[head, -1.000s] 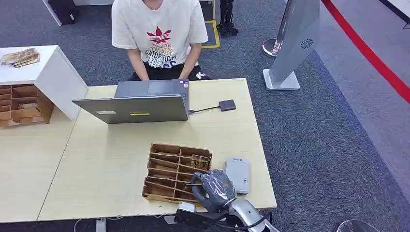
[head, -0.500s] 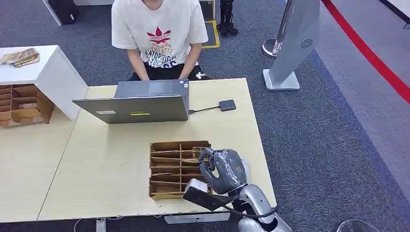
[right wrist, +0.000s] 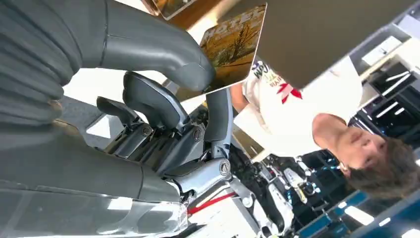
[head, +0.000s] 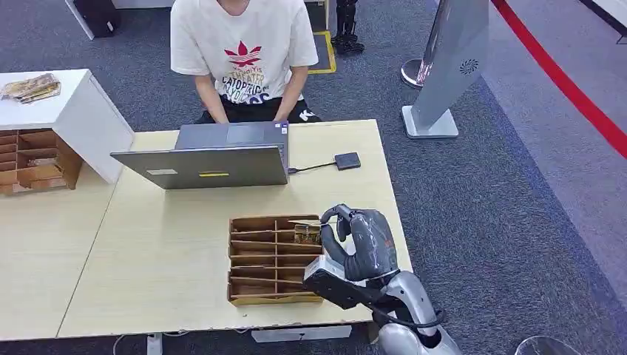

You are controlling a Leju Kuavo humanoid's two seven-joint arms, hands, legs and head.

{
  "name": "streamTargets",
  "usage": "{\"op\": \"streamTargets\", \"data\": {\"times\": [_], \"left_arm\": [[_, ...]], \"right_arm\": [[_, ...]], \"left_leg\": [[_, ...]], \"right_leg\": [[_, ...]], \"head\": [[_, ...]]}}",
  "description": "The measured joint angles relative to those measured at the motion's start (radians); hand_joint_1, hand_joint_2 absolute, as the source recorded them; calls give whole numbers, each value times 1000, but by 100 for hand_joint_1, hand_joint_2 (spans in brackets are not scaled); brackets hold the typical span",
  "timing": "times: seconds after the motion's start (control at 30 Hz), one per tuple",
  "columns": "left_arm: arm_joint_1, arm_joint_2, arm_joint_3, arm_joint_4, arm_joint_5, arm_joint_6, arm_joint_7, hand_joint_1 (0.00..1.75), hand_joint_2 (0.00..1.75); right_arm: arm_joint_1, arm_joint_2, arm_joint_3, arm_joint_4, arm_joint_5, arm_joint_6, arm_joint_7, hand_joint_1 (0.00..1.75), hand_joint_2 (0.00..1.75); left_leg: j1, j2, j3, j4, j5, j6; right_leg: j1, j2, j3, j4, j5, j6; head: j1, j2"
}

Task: Pass the card to the sensor for recognition and then transmit it.

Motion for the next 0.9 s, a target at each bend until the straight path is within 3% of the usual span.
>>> {"op": "streamTargets", "data": {"times": [0.27,0.43,0.63,0.9], "left_arm": [[-2,0,-11,0,-13,-5,0,0,0],[-11,2,-31,0,-46,-13,0,0,0],[-24,7,-64,0,-86,-27,5,0,0],[-36,13,-105,0,-117,-38,14,0,0]], "right_arm": [[-34,0,-14,-25,-15,3,-18,175,175],[-133,28,-14,0,-79,62,-18,175,175],[-285,90,-27,118,-206,169,-17,175,175],[-472,171,-50,324,-178,175,11,175,175]], "left_leg": [[0,0,0,0,0,0],[0,0,0,0,1,0],[0,0,0,0,2,-1],[0,-1,0,0,2,-1]], "right_leg": [[0,0,0,0,0,0],[0,0,0,1,1,0],[0,0,0,1,1,0],[0,0,0,1,1,0]], "head": [[0,0],[0,0],[0,0],[0,0]]}}
